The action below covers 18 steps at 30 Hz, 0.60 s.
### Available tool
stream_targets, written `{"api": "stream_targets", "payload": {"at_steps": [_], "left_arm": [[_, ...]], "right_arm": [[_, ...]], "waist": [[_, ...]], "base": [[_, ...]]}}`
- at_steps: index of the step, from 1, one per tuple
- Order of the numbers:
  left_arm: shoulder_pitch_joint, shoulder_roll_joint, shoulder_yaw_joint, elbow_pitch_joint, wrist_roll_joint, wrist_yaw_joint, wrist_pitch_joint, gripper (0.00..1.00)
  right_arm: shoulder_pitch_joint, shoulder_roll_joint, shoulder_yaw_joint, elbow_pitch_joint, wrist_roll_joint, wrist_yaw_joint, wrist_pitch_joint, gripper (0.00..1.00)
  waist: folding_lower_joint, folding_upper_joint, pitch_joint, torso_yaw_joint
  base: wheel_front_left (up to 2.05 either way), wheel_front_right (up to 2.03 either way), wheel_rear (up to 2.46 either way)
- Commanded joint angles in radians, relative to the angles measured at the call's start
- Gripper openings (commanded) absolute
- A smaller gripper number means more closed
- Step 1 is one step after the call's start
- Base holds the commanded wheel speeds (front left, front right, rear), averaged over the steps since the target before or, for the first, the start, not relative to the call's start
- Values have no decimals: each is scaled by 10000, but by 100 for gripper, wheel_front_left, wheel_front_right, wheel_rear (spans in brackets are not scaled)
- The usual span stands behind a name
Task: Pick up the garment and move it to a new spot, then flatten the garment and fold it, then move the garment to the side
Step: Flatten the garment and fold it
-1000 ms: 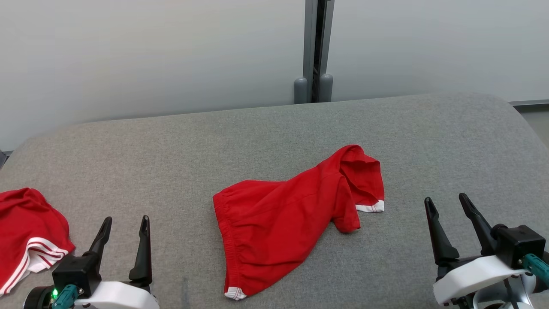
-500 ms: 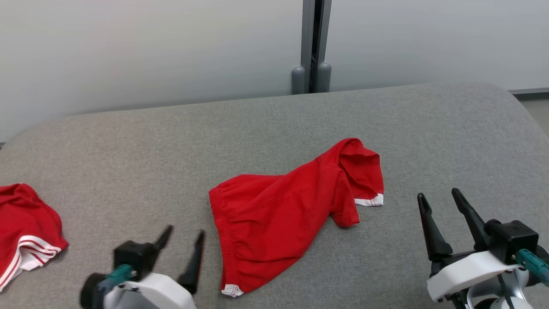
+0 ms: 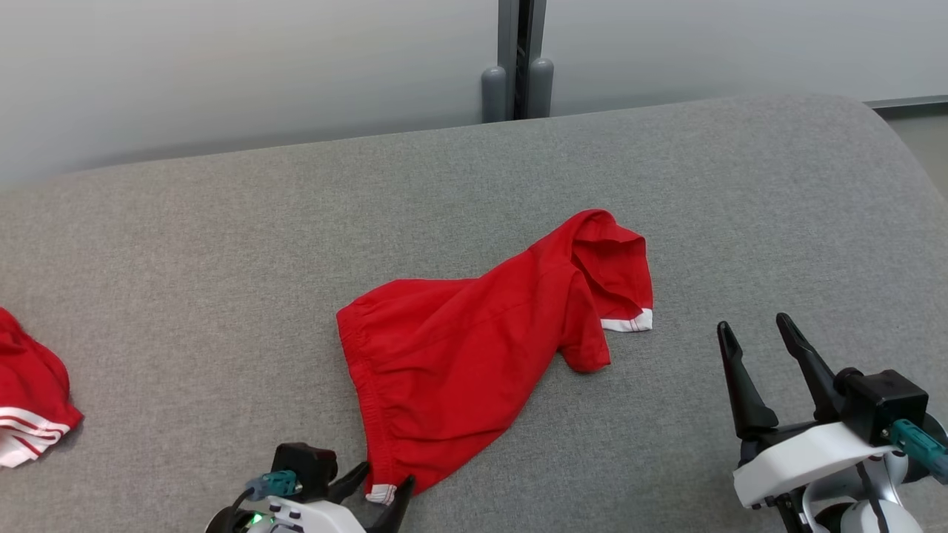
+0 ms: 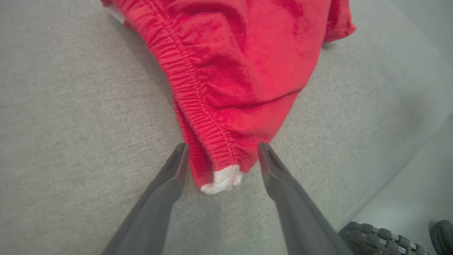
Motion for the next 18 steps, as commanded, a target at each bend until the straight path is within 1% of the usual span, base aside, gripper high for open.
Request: {"api": "stream_targets", "payload": {"at_steps": [1,2,6,9,12,14,15,18], "left_arm": [[-216,76,-28,6,-50,-103,29,47],[-247,89,-65,-3,-28,-166,2,0],[-298,143,-198,-185,9,-370,-53,0],[-407,193,-209,-643,21,-472,-146,0],[-387,234,-179,-1403,-171,-616,-121,0],[-347,318,-152,-2003,-234,-630,-40,0],[-347,318,-152,-2003,-234,-630,-40,0],[-248,458,-95,-2992,-395,-654,138,0]], "right_arm": [[-129,-46,-6,16,1,-3,-95,100],[-164,-46,1,36,17,-3,-108,100],[-257,-46,30,94,64,-3,-120,100],[-290,-46,-13,138,73,-3,-163,100],[-260,-46,-102,200,102,-3,-202,100],[-220,-47,-158,243,119,-3,-207,100],[-220,-47,-158,243,119,-3,-207,100],[-172,-47,-237,276,140,-3,-222,100]], "waist": [[0,0,31,-2],[0,0,44,-5],[0,0,70,-8],[0,0,57,23],[0,0,-4,78],[0,0,-75,125],[0,0,-75,125],[0,0,-185,214]], "base": [[0,0,0],[0,0,0],[0,0,0],[0,0,0],[0,0,0],[0,0,0],[0,0,0],[0,0,0]]}}
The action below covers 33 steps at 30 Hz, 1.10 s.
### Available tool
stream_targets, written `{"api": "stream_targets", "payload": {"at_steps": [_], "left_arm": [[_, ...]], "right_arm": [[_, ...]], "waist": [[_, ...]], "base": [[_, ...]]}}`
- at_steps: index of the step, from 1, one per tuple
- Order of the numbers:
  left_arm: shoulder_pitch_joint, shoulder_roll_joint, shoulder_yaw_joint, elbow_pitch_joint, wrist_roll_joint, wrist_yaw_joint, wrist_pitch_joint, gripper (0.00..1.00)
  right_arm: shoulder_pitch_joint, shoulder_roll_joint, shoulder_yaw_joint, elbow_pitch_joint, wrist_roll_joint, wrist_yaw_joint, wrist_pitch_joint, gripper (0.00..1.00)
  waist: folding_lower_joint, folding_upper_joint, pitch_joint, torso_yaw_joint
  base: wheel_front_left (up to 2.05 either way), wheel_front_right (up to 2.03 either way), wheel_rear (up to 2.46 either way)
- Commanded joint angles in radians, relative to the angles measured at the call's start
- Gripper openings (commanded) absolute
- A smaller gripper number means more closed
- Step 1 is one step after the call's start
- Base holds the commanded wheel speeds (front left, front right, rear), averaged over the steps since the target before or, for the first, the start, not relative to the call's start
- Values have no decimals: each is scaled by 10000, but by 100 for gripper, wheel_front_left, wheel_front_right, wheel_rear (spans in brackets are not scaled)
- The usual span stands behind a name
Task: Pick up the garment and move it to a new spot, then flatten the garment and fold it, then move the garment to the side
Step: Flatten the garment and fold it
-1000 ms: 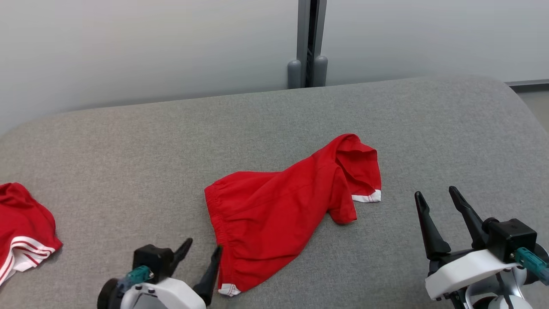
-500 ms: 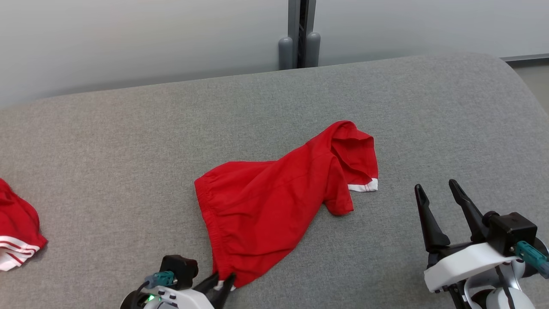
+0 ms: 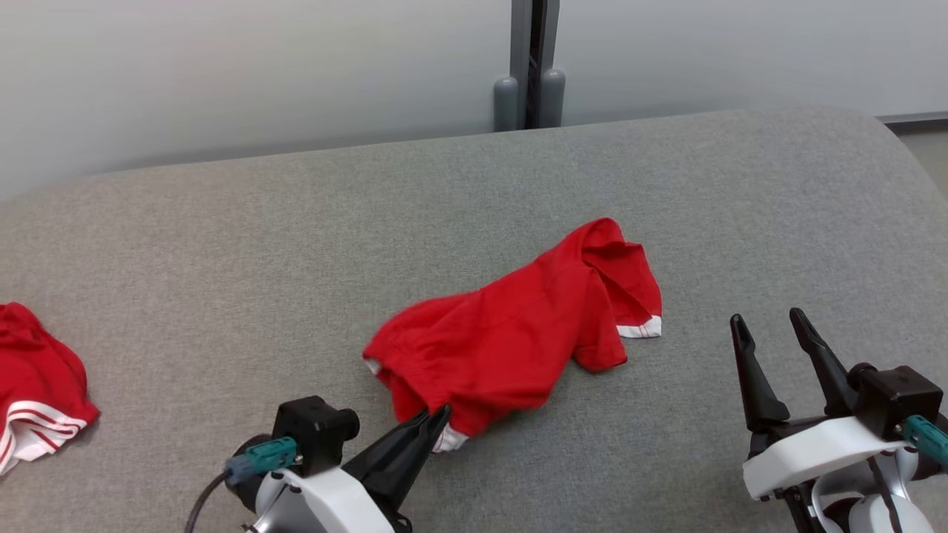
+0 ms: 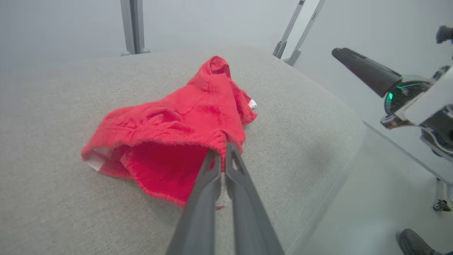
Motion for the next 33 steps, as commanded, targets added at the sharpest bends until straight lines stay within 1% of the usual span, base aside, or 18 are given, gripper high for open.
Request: {"api": "stream_targets", "payload": {"at_steps": [1,6,11,15,18,20,25,30,33], "left_arm": [[22,104,73,-152,-39,-28,20,0],[93,317,339,-1751,-392,67,251,0],[-217,427,646,-3125,-719,-24,369,0],[-608,551,924,-3507,-819,-21,492,0],[-951,621,1252,-3024,-664,155,435,0],[-1184,638,1467,-2410,-626,207,330,0],[-1752,571,1853,-250,-469,268,-114,0],[-2121,458,2061,1963,-437,190,-667,0],[-2277,398,2190,2972,-403,136,-1086,0]], "right_arm": [[33,-49,-31,19,42,-3,-60,100],[50,-49,-130,43,107,-3,-102,100],[21,-48,-175,53,173,-3,-117,100],[-108,-49,-130,50,245,-3,-115,100],[-174,-49,-96,68,299,-3,-144,100],[-226,-49,-85,95,345,-3,-161,100],[-380,-49,-42,180,415,-3,-228,100],[-534,-48,16,277,449,-3,-336,100],[-578,-46,8,320,451,-3,-380,100]], "waist": [[0,0,-45,47],[0,0,-151,194],[0,0,-147,303],[0,0,-53,269],[0,0,61,140],[0,0,162,25],[0,0,516,-302],[0,0,849,-532],[0,0,968,-564]], "base": [[0,0,0],[0,0,0],[0,0,0],[0,0,0],[0,0,0],[0,0,0],[0,0,0],[0,0,0],[0,0,0]]}}
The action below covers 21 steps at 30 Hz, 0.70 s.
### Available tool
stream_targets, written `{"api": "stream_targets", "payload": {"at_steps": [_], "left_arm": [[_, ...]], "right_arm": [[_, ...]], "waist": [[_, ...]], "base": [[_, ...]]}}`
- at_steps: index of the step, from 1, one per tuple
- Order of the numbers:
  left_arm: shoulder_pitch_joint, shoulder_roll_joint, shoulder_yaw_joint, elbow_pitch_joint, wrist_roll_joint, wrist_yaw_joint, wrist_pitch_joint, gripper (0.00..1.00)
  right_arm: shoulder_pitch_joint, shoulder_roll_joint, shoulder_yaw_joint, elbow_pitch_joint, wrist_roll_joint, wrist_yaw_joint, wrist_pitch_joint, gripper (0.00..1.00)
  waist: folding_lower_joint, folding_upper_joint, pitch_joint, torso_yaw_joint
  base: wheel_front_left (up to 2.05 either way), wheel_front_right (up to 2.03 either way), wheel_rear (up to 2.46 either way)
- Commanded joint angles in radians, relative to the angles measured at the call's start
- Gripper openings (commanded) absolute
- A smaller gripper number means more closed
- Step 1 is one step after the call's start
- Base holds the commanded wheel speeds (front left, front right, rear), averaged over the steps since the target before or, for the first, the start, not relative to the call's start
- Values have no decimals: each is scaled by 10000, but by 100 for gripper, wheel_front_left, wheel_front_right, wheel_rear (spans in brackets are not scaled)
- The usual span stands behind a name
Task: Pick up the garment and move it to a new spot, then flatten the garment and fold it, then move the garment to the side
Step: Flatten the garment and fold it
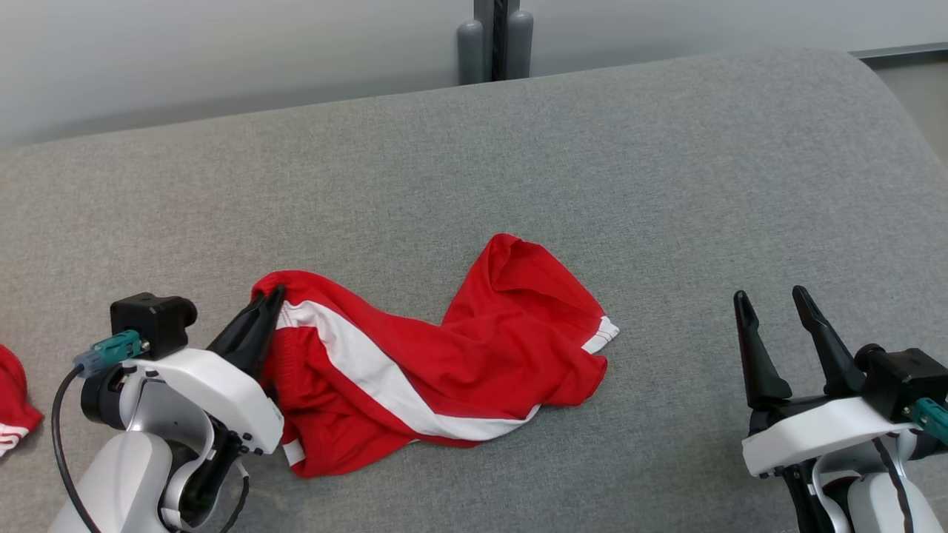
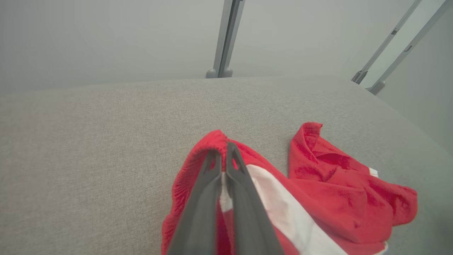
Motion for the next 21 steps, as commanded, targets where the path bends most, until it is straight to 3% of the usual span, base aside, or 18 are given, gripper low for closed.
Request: {"api": "stream_targets", "payload": {"at_steps": [1,6,8,9,10,16,21], "left_arm": [[-266,-58,110,527,12,-86,-287,0],[-543,-207,148,1755,89,-194,-935,0],[-649,-296,225,2145,96,-165,-1218,45],[-669,-361,267,2304,84,-119,-1380,91],[-674,-438,298,2433,54,-102,-1530,100],[-228,-661,572,2743,-104,121,-2286,100],[292,-564,794,2335,371,858,-3174,100]], "right_arm": [[-101,-48,-24,27,11,-3,-92,100],[-241,-49,-100,85,-79,-3,-78,100],[-261,-46,-100,123,-111,-3,-69,100],[-271,-49,-103,136,-116,-3,-62,100],[-273,-48,-103,147,-124,-3,-53,100],[-146,-49,-114,176,-337,-3,26,100],[-7,-51,-203,124,-614,-3,112,100]], "waist": [[0,0,113,-22],[0,0,194,129],[0,0,160,199],[0,0,131,235],[0,0,85,273],[0,0,-317,450],[0,0,-670,612]], "base": [[0,0,0],[0,0,0],[0,0,0],[0,0,0],[0,0,0],[0,0,0],[0,0,0]]}}
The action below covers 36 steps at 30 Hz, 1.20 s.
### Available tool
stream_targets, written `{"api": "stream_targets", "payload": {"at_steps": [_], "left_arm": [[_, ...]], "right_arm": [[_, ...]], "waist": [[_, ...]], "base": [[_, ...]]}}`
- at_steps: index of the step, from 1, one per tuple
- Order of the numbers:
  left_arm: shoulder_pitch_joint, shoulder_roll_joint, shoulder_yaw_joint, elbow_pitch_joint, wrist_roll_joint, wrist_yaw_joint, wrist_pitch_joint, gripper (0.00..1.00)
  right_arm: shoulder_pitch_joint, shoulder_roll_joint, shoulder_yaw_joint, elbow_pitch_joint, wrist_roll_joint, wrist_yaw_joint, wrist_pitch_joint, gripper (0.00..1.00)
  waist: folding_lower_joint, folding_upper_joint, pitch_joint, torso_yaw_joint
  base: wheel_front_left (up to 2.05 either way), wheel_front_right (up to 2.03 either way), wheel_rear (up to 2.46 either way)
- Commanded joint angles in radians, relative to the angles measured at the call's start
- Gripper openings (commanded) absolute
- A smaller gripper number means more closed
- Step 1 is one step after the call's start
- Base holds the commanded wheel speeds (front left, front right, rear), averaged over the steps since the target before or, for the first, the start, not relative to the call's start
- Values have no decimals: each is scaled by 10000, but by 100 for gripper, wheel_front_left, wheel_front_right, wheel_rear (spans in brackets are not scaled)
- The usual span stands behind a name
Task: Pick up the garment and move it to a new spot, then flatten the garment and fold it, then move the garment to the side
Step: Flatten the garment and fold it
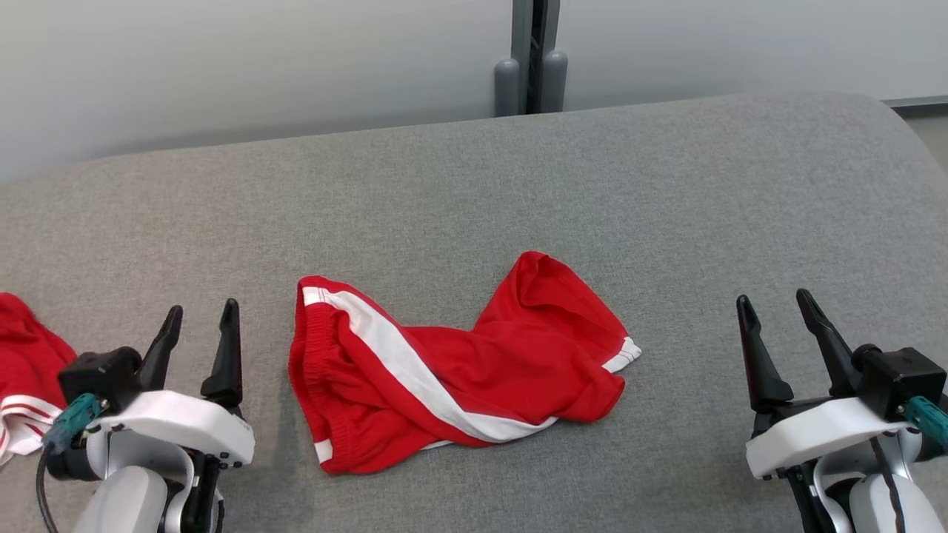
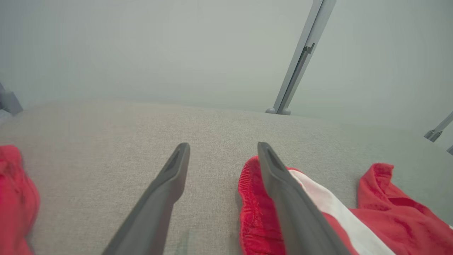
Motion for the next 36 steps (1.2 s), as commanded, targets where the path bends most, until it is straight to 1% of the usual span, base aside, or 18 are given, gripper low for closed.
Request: {"api": "stream_targets", "payload": {"at_steps": [1,6,10,13,17,24,32,36], "left_arm": [[195,-11,78,-163,96,192,-178,100],[770,64,152,-1173,801,950,-724,100],[1295,179,29,-2126,1351,1389,-825,100],[1700,357,-156,-2695,1695,1644,-639,100],[2215,544,-316,-3325,1860,1915,-251,100],[2617,620,-420,-3955,1897,2156,199,100],[2627,628,-528,-4168,1938,2250,381,100],[2484,656,-571,-4268,1951,2285,466,100]], "right_arm": [[91,-50,-70,-44,-90,-3,32,100],[246,-51,-144,-122,-258,-3,160,100],[408,-50,-89,-205,-338,-3,270,100],[514,-50,-57,-271,-379,-3,345,100],[694,-50,-26,-367,-434,-3,416,100],[879,-50,-53,-528,-368,-3,511,100],[873,-48,-87,-586,-400,-3,576,100],[710,-44,389,-564,-646,-3,771,100]], "waist": [[0,0,-158,112],[0,0,-468,295],[0,0,-689,397],[0,0,-853,444],[0,0,-982,481],[0,0,-1003,524],[0,0,-1009,553],[0,0,-897,637]], "base": [[0,0,0],[0,0,0],[0,0,0],[0,0,0],[0,0,0],[0,0,0],[0,0,0],[0,0,0]]}}
